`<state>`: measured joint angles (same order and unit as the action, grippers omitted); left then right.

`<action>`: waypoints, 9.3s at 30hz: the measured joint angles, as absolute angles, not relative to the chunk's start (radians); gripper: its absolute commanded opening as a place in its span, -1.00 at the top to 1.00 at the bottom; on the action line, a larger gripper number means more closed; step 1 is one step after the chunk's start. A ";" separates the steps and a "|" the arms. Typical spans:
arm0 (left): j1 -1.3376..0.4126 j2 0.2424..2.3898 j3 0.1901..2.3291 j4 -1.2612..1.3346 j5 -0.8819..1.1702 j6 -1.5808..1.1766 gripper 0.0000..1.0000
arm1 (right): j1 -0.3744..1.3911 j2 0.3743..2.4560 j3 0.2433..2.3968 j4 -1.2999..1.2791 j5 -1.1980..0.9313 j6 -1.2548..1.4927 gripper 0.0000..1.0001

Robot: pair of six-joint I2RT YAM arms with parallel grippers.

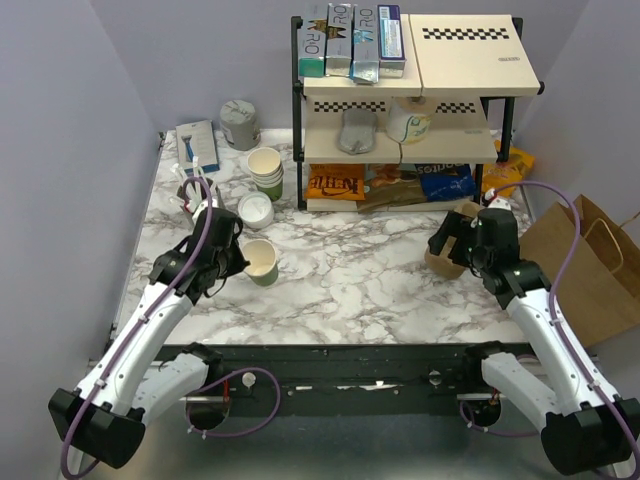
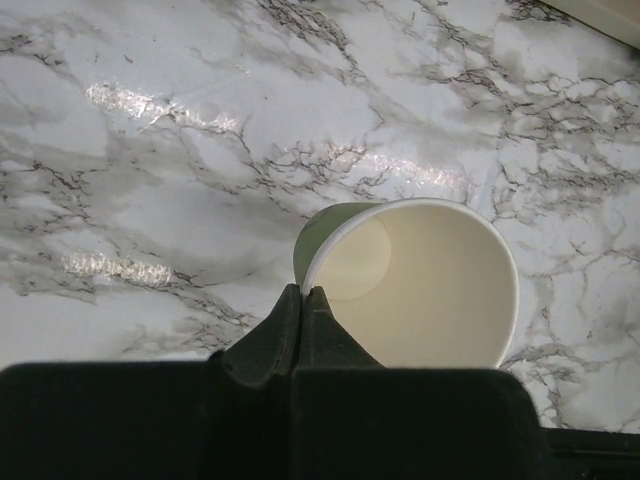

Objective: Pack the takeout coffee

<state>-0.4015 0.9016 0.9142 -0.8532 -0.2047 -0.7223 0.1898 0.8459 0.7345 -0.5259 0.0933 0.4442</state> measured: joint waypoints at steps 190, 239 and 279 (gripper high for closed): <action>-0.320 1.835 1.430 -0.472 -0.256 -0.389 0.63 | 0.250 0.751 0.652 -0.465 -0.120 0.286 -1.00; -0.295 1.884 1.456 -0.471 -0.231 -0.436 0.81 | 0.250 0.754 0.652 -0.465 -0.120 0.286 -1.00; -0.295 1.719 1.338 -0.385 -0.247 -0.459 0.25 | 0.392 0.819 0.691 -0.455 -0.129 0.283 -0.98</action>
<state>-0.2947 1.7191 1.3380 -0.3855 -0.2474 -0.4587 0.3923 0.8192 0.6907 -0.4545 -0.1291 0.2829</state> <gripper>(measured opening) 0.064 0.994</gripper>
